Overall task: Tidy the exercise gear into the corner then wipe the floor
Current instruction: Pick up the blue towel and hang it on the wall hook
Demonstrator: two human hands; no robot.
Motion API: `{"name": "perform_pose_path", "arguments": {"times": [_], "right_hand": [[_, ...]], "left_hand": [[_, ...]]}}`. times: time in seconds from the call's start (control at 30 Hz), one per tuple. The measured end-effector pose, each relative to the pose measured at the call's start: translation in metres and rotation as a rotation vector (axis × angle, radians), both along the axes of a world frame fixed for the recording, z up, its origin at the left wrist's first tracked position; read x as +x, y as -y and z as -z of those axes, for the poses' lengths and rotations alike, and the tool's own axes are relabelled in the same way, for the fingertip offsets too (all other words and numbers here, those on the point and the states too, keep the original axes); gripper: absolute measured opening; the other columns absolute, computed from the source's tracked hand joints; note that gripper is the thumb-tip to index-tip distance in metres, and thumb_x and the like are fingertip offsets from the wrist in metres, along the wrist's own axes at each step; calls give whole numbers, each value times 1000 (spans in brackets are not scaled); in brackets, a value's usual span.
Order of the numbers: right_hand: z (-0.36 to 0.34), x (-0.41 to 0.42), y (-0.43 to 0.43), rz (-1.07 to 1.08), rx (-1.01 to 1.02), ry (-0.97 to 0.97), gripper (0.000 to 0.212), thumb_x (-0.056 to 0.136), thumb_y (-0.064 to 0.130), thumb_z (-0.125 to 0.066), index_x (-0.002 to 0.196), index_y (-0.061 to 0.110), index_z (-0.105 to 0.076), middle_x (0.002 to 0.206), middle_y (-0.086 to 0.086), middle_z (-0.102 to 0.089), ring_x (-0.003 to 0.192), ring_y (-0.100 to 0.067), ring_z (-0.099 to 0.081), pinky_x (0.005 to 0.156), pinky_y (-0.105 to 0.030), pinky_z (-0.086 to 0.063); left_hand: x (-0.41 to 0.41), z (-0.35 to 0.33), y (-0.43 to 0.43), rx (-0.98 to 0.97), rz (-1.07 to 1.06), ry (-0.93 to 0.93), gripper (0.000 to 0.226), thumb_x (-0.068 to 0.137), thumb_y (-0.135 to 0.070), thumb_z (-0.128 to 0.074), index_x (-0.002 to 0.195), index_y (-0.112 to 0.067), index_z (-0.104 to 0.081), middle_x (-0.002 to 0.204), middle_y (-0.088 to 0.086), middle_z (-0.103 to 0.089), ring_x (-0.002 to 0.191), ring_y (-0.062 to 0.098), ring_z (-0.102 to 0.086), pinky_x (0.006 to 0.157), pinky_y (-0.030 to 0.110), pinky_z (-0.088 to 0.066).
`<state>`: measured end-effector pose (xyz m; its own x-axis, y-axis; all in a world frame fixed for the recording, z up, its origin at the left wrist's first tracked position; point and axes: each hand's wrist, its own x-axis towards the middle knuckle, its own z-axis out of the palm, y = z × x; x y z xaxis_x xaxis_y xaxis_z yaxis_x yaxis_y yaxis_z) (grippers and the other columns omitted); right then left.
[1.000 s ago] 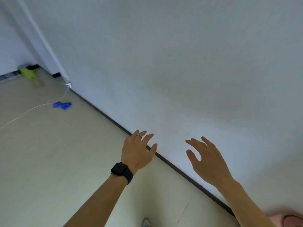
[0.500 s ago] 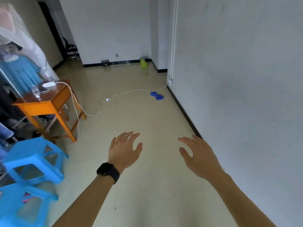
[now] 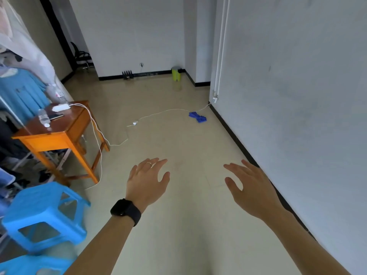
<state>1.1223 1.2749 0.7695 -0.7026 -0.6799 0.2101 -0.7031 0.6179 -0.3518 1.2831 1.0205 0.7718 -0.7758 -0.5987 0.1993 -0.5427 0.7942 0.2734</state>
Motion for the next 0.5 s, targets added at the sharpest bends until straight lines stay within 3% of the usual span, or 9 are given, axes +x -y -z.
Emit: {"name": "perform_pose_path", "arguments": {"times": [0.3, 0.5], "right_hand": [[1, -104, 169, 11, -57, -42, 50, 97, 56, -32, 143, 41, -46, 146, 17, -51, 148, -15, -28, 119, -49, -27], [-22, -195, 293, -7, -56, -43, 44, 100, 47, -44, 144, 39, -46, 147, 15, -50, 148, -17, -28, 119, -49, -25]], "left_hand": [[-112, -27, 163, -23, 30, -64, 48, 97, -49, -45, 144, -41, -42, 151, -11, -42, 144, 14, -28, 119, 39, -22], [-196, -50, 272, -3, 12, -71, 48, 97, -47, -48, 144, -39, -44, 152, -10, -42, 143, 16, -30, 117, 36, -24]]}}
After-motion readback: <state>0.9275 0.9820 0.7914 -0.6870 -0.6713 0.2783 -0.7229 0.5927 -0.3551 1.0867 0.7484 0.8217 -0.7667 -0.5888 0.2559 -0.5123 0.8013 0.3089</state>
